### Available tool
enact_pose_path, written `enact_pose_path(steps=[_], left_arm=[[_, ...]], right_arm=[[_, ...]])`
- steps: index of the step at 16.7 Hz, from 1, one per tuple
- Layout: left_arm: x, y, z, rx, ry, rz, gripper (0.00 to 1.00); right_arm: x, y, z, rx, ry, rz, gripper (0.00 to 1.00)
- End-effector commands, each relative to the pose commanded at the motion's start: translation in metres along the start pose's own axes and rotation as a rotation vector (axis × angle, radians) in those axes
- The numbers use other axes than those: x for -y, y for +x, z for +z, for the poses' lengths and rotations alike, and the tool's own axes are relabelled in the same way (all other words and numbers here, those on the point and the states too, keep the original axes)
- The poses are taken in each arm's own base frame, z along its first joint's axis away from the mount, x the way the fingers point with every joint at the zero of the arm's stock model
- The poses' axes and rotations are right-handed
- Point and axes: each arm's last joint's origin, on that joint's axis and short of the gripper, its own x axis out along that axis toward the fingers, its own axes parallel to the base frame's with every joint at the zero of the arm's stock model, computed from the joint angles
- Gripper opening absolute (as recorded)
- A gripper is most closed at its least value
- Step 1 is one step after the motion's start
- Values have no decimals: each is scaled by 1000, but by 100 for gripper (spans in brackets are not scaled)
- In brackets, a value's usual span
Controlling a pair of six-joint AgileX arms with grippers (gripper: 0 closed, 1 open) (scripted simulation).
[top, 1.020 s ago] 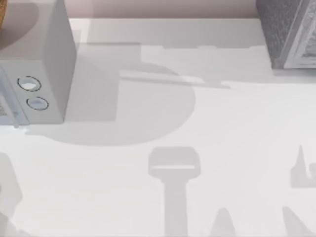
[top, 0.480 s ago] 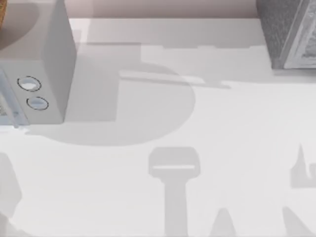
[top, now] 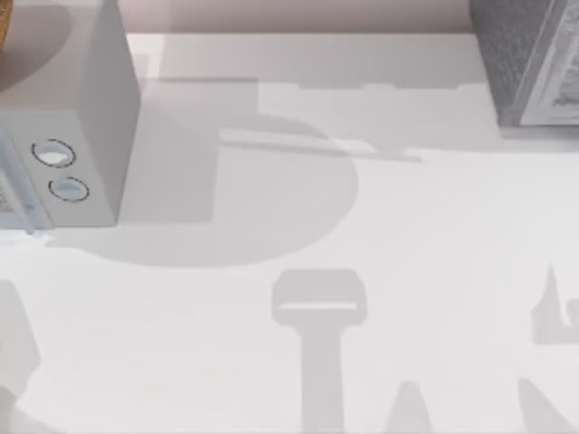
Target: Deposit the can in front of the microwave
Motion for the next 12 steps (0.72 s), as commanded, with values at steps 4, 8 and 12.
enact_pose_path(steps=[4, 8, 12], left_arm=[[0, 0, 0, 0, 1, 0, 100], [-1, -18, 1, -1, 1, -1, 100], [0, -40, 0, 0, 1, 0, 100]], right_arm=[[0, 0, 0, 0, 0, 0, 100], [0, 0, 0, 0, 0, 0, 100], [0, 0, 0, 0, 0, 0, 100]])
